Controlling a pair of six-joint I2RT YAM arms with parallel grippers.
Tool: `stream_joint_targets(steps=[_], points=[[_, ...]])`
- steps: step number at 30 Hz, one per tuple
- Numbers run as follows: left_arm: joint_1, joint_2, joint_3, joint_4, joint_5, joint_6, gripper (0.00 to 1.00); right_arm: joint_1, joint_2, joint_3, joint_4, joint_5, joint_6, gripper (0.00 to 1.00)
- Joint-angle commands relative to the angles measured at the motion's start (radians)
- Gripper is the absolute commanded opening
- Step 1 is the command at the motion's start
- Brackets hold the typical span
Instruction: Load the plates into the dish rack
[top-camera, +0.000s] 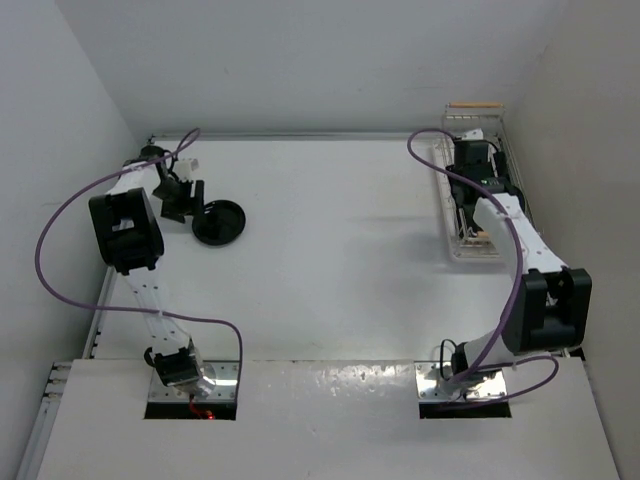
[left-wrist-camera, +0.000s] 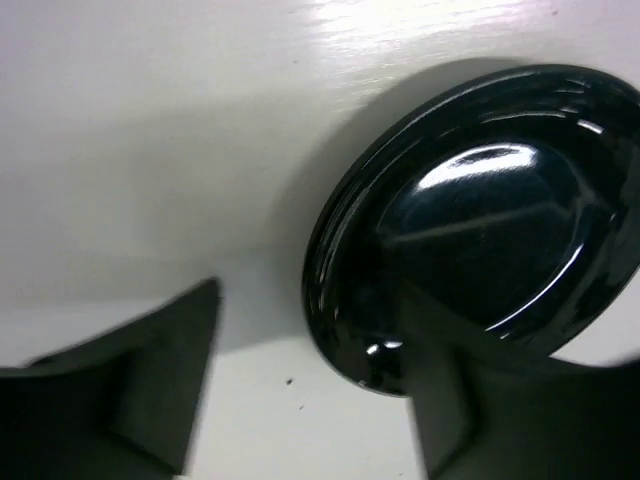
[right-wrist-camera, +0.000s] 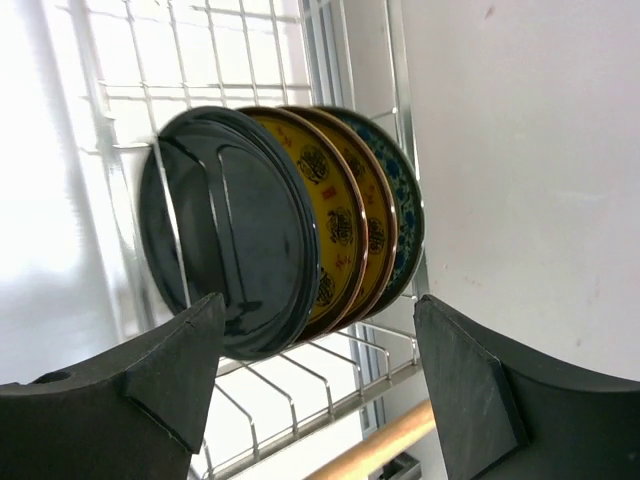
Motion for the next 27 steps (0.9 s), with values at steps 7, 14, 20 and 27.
stream_joint_targets(steps=[7, 14, 20, 27], points=[[-0.008, 0.122, 0.021, -0.132, 0.255, 0.069, 0.00, 0.110, -0.125, 0.004, 0.076, 0.022, -0.015, 0.75], [-0.100, 0.001, 0.043, -0.189, 0.473, 0.156, 0.00, 0.251, -0.095, -0.002, 0.077, -0.527, 0.284, 0.79], [-0.249, -0.131, 0.129, -0.220, 0.584, 0.179, 0.00, 0.401, 0.099, 0.013, 0.419, -1.042, 0.551, 0.82], [-0.332, -0.176, 0.181, -0.220, 0.624, 0.147, 0.00, 0.469, 0.300, 0.104, 0.656, -1.153, 0.750, 0.82]])
